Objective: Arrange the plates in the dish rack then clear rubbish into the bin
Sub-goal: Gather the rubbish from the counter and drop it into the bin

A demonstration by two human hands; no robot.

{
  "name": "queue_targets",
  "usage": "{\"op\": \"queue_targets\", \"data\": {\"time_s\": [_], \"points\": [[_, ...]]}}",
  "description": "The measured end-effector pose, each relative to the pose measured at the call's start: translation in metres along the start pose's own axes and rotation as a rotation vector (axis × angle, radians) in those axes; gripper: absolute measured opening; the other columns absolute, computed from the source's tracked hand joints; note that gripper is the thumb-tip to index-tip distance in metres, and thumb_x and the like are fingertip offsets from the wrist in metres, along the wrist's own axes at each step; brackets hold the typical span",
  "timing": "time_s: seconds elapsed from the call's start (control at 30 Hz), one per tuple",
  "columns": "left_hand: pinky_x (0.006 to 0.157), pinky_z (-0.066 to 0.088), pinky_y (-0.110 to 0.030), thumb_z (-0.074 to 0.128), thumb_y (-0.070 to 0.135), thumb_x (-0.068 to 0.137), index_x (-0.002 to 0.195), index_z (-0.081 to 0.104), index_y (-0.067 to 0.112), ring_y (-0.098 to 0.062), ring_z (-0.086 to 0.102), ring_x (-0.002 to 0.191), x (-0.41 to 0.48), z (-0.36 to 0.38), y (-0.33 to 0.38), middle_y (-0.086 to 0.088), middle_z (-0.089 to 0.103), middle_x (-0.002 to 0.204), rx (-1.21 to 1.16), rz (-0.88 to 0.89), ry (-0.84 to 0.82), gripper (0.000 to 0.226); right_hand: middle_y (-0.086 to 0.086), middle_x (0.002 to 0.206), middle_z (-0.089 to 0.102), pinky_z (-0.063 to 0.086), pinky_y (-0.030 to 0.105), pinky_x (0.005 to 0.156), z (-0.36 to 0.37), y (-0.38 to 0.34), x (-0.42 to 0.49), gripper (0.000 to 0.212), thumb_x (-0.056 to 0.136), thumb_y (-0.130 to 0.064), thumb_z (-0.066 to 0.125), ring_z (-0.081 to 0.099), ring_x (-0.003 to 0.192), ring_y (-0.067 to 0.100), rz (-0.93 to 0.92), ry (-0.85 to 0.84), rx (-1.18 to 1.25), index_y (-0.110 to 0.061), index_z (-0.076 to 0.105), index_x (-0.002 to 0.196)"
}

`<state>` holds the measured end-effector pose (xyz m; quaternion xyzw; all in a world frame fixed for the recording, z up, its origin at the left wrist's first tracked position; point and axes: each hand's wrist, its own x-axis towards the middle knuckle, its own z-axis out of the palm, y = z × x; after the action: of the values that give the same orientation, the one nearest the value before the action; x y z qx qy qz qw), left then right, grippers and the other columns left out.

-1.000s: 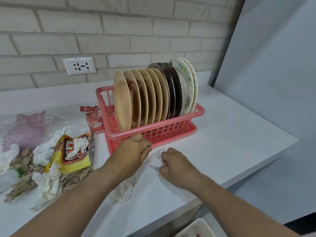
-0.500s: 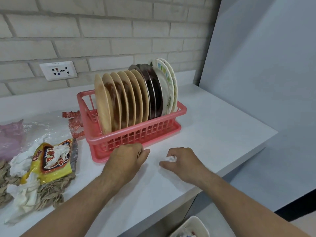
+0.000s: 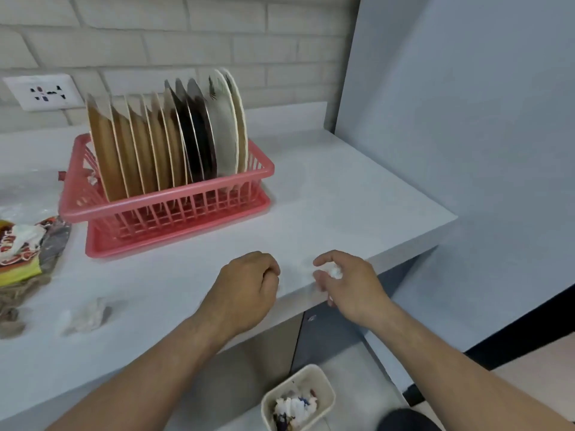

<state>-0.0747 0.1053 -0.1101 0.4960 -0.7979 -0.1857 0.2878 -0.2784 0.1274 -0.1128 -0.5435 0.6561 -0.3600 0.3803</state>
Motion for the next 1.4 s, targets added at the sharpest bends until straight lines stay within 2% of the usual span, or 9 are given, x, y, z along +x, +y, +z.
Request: {"op": "queue_targets", "data": {"time_s": [0.13,0.27,0.43,0.63,0.7,0.8,1.0,1.2,1.4], "points": [[0.074,0.045,-0.023,0.038,0.024,0.079,0.085,0.068,0.022,-0.004,0.057,0.079,-0.023,0.057,0.017,0.013,0.065,0.085,-0.053,-0.001,-0.178,0.03,-0.014,0.056,0.06,0.038,0.011,0.047,-0.019,0.058,-0.012,0.03,0.075,-0.042,0.08,0.052,0.051,-0.001,0.005,0.08,-0.096,-0.025,0.063,0.056],[0.071,0.048,-0.027,0.044,0.019,0.082,0.079,0.066,0.023,-0.004,0.057,0.075,-0.06,0.123,0.013,0.013,0.064,0.081,-0.064,-0.047,-0.338,0.023,-0.015,0.057,0.057,0.042,0.015,0.052,-0.024,0.121,-0.024,0.039,0.079,-0.057,0.059,0.052,0.056,0.001,0.197,0.054,-0.081,-0.021,0.059,0.065],[0.075,0.047,-0.032,0.044,0.028,0.09,0.084,0.062,0.02,-0.012,0.055,0.08,-0.095,0.186,-0.024,0.007,0.058,0.089,-0.035,-0.168,-0.423,0.02,-0.01,0.086,0.063,0.041,0.024,0.073,-0.002,0.196,-0.037,0.033,0.07,-0.039,0.037,0.058,0.087,0.01,0.428,-0.016,0.106,-0.029,0.066,0.082],[0.082,0.043,-0.033,0.041,0.018,0.095,0.084,0.054,0.015,-0.016,0.051,0.086,-0.144,0.269,-0.099,0.004,0.054,0.09,-0.092,-0.253,-0.508,0.017,0.0,0.09,0.06,0.041,0.016,0.055,0.063,0.312,-0.049,0.02,0.095,-0.019,0.039,0.055,0.071,0.008,0.466,-0.119,-0.133,-0.031,0.051,0.106],[0.084,0.042,-0.032,0.04,0.016,0.095,0.09,0.053,0.014,-0.017,0.05,0.091,-0.163,0.302,-0.131,0.003,0.054,0.095,-0.088,-0.27,-0.546,0.014,0.002,0.095,0.058,0.039,0.013,0.047,0.093,0.353,-0.052,0.026,0.098,-0.021,0.041,0.053,0.064,0.007,0.487,-0.175,-0.183,-0.028,0.05,0.121],[0.088,0.041,-0.032,0.038,0.016,0.096,0.098,0.052,0.016,-0.016,0.046,0.099,-0.183,0.349,-0.174,0.004,0.051,0.103,-0.027,-0.281,-0.599,0.014,0.005,0.111,0.06,0.041,0.017,0.061,0.134,0.401,-0.058,0.034,0.099,-0.028,0.047,0.057,0.078,0.013,0.461,-0.2,-0.26,-0.024,0.049,0.133],[0.083,0.04,-0.03,0.038,0.022,0.094,0.089,0.051,0.019,-0.018,0.046,0.095,-0.192,0.459,-0.239,0.007,0.046,0.093,0.041,-0.212,-0.71,0.015,0.007,0.112,0.064,0.045,0.025,0.07,0.195,0.496,-0.06,0.033,0.097,-0.032,0.049,0.059,0.087,0.018,0.5,-0.197,-0.254,-0.018,0.054,0.126],[0.107,0.03,-0.029,0.041,0.031,0.098,0.137,0.044,0.017,-0.021,0.04,0.127,-0.173,0.531,-0.276,0.001,0.043,0.142,0.022,-0.307,-0.695,0.042,0.009,0.104,0.064,0.057,0.035,0.07,0.209,0.541,-0.036,0.036,0.091,-0.038,0.054,0.069,0.073,0.023,0.575,-0.128,-0.222,-0.023,0.056,0.123],[0.092,0.035,-0.022,0.04,0.027,0.097,0.125,0.055,0.02,-0.016,0.049,0.115,-0.188,0.49,-0.295,0.002,0.055,0.126,0.078,-0.308,-0.46,0.032,0.004,0.122,0.059,0.057,0.039,0.077,0.239,0.548,0.004,0.043,0.091,-0.044,0.053,0.067,0.084,0.025,0.588,-0.11,-0.14,-0.021,0.054,0.127]]}}
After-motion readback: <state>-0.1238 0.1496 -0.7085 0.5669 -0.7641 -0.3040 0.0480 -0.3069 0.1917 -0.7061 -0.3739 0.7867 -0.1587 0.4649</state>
